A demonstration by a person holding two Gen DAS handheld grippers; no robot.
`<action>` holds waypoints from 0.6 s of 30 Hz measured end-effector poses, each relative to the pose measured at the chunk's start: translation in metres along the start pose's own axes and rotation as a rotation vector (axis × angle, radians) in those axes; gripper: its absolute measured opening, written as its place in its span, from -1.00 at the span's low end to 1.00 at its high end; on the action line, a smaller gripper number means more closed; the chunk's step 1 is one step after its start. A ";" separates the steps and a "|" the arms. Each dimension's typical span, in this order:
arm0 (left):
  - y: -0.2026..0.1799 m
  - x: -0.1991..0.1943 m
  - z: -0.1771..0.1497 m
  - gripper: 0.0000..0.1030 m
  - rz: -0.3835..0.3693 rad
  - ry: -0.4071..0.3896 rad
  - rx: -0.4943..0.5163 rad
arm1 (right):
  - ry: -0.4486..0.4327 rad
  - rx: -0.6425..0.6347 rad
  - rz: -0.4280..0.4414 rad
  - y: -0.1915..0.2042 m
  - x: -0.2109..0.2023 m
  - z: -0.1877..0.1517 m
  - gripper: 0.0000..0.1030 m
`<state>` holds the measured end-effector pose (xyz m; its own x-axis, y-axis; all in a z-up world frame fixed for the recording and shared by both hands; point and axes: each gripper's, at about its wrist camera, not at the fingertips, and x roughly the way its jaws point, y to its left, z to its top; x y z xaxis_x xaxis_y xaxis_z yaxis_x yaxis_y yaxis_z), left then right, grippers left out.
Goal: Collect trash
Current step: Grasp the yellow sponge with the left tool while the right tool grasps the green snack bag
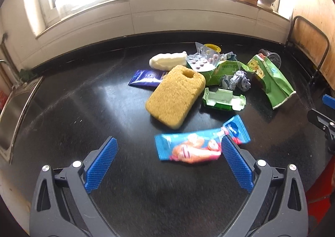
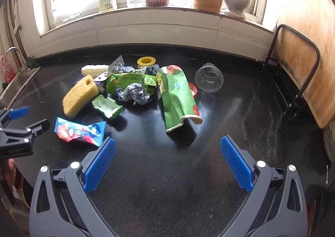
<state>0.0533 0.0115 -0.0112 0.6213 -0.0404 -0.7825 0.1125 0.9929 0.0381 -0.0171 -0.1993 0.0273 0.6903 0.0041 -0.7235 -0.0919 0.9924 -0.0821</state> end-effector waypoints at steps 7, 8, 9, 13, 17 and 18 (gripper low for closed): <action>0.002 0.061 0.030 0.87 -0.072 0.039 0.058 | 0.077 -0.028 0.008 -0.013 0.067 0.023 0.89; 0.000 0.071 0.032 0.87 -0.052 0.051 0.077 | 0.093 -0.038 0.000 -0.014 0.077 0.025 0.89; 0.000 0.077 0.034 0.87 -0.052 0.060 0.086 | 0.105 -0.045 -0.009 -0.015 0.087 0.026 0.89; 0.004 0.102 0.041 0.87 -0.099 0.075 0.091 | 0.146 -0.041 -0.015 -0.025 0.118 0.031 0.89; 0.009 0.117 0.046 0.87 -0.099 0.086 0.080 | 0.170 0.000 0.027 -0.035 0.131 0.033 0.68; 0.008 0.118 0.046 0.87 -0.089 0.087 0.082 | 0.176 0.005 0.039 -0.036 0.132 0.033 0.59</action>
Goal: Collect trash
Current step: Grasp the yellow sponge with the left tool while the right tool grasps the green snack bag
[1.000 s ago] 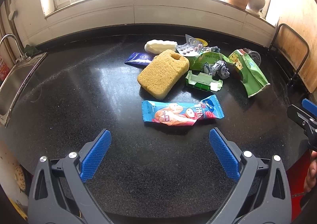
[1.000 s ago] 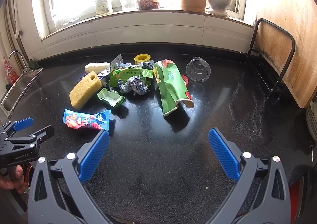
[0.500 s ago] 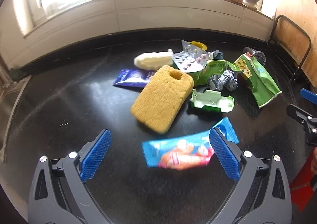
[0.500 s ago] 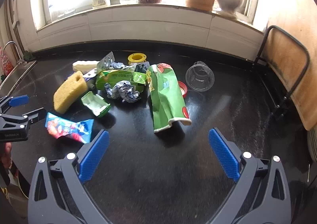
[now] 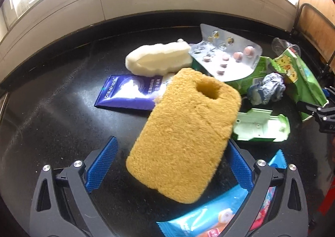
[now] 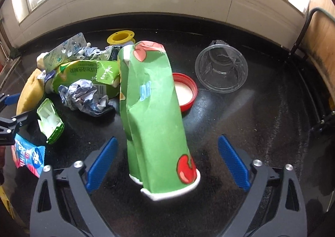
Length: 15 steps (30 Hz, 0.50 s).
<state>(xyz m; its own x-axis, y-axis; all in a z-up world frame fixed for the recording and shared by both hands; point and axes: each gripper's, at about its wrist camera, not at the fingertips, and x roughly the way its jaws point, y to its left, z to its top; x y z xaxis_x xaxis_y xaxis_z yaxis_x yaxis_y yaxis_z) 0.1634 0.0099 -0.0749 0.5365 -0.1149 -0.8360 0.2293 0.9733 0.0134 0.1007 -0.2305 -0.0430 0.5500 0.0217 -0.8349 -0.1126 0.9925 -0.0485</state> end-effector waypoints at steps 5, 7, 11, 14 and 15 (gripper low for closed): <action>-0.002 0.001 -0.001 0.32 0.014 0.003 0.001 | -0.007 -0.004 0.028 0.004 -0.006 -0.001 -0.23; -0.002 -0.003 -0.002 0.23 0.017 -0.002 -0.011 | -0.019 -0.008 0.035 0.006 -0.012 -0.003 -0.34; -0.004 -0.020 -0.006 0.19 0.038 -0.035 -0.024 | -0.034 -0.022 0.040 0.014 -0.035 -0.004 -0.38; -0.002 -0.036 -0.008 0.18 0.045 -0.051 -0.057 | -0.061 -0.031 0.047 0.019 -0.055 -0.003 -0.38; -0.002 -0.040 -0.010 0.18 0.045 -0.052 -0.064 | -0.067 -0.030 0.051 0.022 -0.061 -0.004 -0.38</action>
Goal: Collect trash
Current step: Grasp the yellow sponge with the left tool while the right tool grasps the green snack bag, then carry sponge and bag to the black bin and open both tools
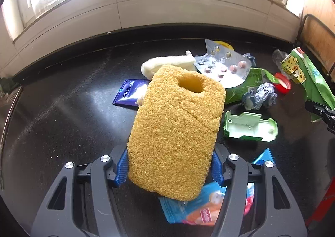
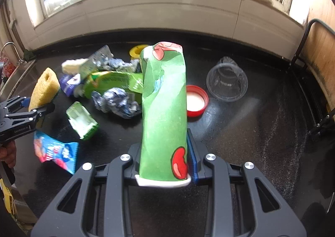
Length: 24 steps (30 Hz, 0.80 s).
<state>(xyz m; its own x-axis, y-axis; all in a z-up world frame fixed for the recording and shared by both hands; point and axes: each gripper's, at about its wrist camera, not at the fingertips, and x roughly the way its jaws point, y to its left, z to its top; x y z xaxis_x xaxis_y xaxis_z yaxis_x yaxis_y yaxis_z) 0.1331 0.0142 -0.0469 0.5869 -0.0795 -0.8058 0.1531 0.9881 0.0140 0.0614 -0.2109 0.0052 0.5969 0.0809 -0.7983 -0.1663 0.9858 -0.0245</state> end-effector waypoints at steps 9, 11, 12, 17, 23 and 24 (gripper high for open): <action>0.016 -0.061 -0.023 0.18 0.009 -0.059 -0.045 | -0.064 -0.055 0.057 0.043 -0.042 0.011 -0.38; 0.030 -0.079 -0.035 0.18 0.028 -0.075 -0.074 | -0.081 -0.096 0.093 0.070 -0.048 0.012 -0.38; 0.040 -0.088 -0.042 0.18 0.039 -0.082 -0.094 | -0.084 -0.112 0.113 0.081 -0.049 0.013 -0.38; 0.102 -0.139 -0.098 0.19 0.142 -0.119 -0.235 | -0.085 -0.248 0.289 0.184 -0.052 0.009 -0.38; 0.194 -0.195 -0.209 0.18 0.336 -0.103 -0.467 | -0.050 -0.455 0.532 0.331 -0.056 -0.020 -0.38; 0.208 -0.201 -0.227 0.18 0.365 -0.094 -0.498 | -0.036 -0.497 0.581 0.361 -0.058 -0.029 -0.38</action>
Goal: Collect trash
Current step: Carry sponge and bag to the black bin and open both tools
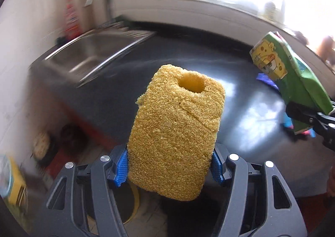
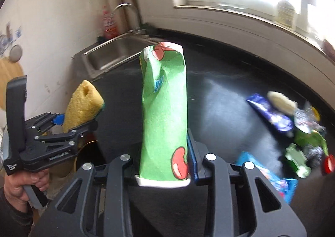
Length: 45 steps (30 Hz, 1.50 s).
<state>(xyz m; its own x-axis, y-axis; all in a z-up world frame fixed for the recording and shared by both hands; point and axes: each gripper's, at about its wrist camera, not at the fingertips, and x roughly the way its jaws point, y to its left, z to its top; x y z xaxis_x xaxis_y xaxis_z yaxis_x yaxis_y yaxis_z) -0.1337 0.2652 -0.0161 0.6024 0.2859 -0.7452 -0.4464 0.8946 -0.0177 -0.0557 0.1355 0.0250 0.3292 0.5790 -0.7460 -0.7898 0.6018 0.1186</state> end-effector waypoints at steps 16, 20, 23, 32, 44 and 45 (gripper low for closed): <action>0.226 0.089 -0.189 0.19 0.166 0.179 -0.355 | 0.352 -0.256 0.314 0.215 0.211 -0.039 -0.36; 0.239 0.117 -0.215 0.19 0.107 0.224 -0.414 | 0.437 -0.265 0.272 0.225 0.252 -0.059 -0.34; 0.238 0.124 -0.223 0.20 0.133 0.247 -0.394 | 0.476 -0.263 0.259 0.236 0.270 -0.064 -0.32; 0.244 0.127 -0.229 0.67 0.156 0.263 -0.399 | 0.458 -0.249 0.261 0.236 0.282 -0.064 0.59; 0.221 0.054 -0.179 0.69 0.154 0.165 -0.351 | 0.268 -0.241 0.260 0.202 0.161 -0.037 0.64; 0.212 0.041 -0.164 0.69 0.140 0.135 -0.333 | 0.240 -0.222 0.260 0.192 0.143 -0.032 0.65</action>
<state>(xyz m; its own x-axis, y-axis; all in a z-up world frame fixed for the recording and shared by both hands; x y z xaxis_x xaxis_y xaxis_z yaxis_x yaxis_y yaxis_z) -0.3124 0.4103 -0.1593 0.4381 0.3299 -0.8362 -0.7218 0.6836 -0.1084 -0.1768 0.3161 -0.0796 -0.0056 0.5352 -0.8447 -0.9318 0.3037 0.1986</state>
